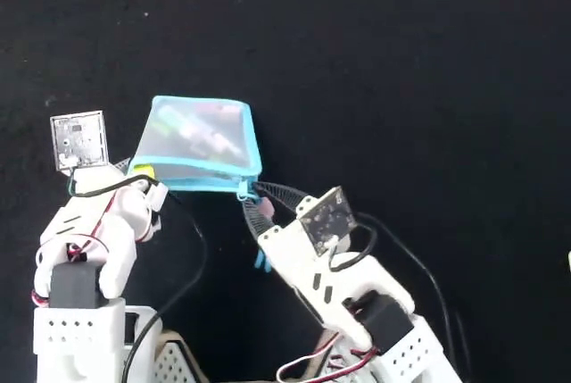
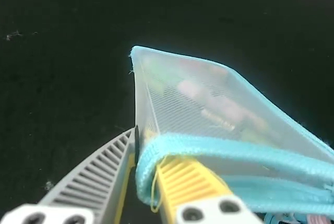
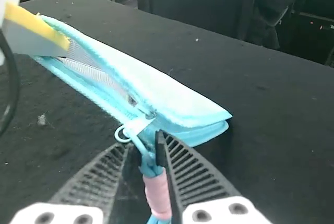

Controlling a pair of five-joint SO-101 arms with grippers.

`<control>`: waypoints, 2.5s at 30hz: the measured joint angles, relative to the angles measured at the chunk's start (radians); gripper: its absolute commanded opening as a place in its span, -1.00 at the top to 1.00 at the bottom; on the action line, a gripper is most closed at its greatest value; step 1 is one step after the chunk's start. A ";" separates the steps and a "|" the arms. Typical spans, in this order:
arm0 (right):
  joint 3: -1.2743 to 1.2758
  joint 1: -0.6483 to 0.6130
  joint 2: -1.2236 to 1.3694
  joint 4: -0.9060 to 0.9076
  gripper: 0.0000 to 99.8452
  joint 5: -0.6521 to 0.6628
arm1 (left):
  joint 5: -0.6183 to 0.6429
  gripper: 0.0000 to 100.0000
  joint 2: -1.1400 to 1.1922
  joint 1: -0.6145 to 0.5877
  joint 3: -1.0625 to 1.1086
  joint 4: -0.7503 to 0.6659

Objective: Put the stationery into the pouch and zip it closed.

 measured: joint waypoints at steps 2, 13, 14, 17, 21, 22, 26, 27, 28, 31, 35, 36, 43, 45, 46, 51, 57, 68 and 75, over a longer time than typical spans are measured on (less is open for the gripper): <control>0.000 0.000 0.000 -0.003 0.98 0.000 | 0.000 0.94 0.000 0.000 0.000 0.000; -0.002 0.069 0.000 -0.018 0.98 0.000 | 0.000 0.94 0.000 0.000 0.002 0.000; -0.009 0.078 0.000 -0.003 0.98 0.000 | 0.000 0.94 0.000 0.000 0.002 0.000; -0.021 0.086 0.000 0.035 0.98 0.000 | 0.000 0.94 0.000 0.000 0.002 0.000; -0.026 0.091 0.000 0.040 0.98 0.000 | 0.000 0.94 0.000 0.000 0.002 0.000; -0.026 0.091 0.000 0.040 0.98 0.000 | 0.000 0.94 0.000 0.000 0.002 0.000; -0.026 0.091 0.000 0.040 0.98 0.000 | 0.000 0.94 0.000 0.000 0.002 0.000; -0.026 0.091 0.000 0.040 0.98 0.000 | 0.000 0.94 0.000 0.000 0.002 0.000; -0.026 0.091 0.000 0.040 0.98 0.000 | 0.000 0.94 0.000 0.000 0.002 0.000; -0.060 0.092 0.000 0.058 0.98 0.000 | 0.000 0.94 0.000 0.000 0.002 0.000; -0.104 0.091 0.000 0.063 0.98 0.026 | 0.000 0.94 -0.002 0.000 0.002 -0.021; -0.110 0.078 0.000 0.063 0.98 0.051 | 0.000 0.94 -0.002 0.000 0.002 -0.029; -0.133 -0.064 0.000 0.063 0.98 0.169 | 0.000 0.94 -0.002 -0.002 -0.020 -0.038; -0.170 -0.071 0.002 0.063 0.98 0.175 | 0.000 0.94 -0.002 -0.002 -0.038 -0.035; -0.196 -0.071 0.011 0.063 0.98 0.176 | 0.000 0.94 -0.002 -0.002 -0.043 -0.035; -0.364 -0.069 0.175 0.063 0.98 0.176 | 0.000 0.94 -0.002 -0.002 -0.051 -0.031; -0.471 -0.069 0.443 0.078 0.98 0.176 | 0.000 0.94 -0.002 -0.002 -0.051 -0.003; -0.542 -0.080 0.316 0.453 0.59 0.178 | 0.000 0.94 -0.002 -0.002 -0.051 0.018; -0.198 -0.078 0.193 0.238 0.60 0.084 | 0.000 0.94 -0.002 -0.003 -0.051 0.018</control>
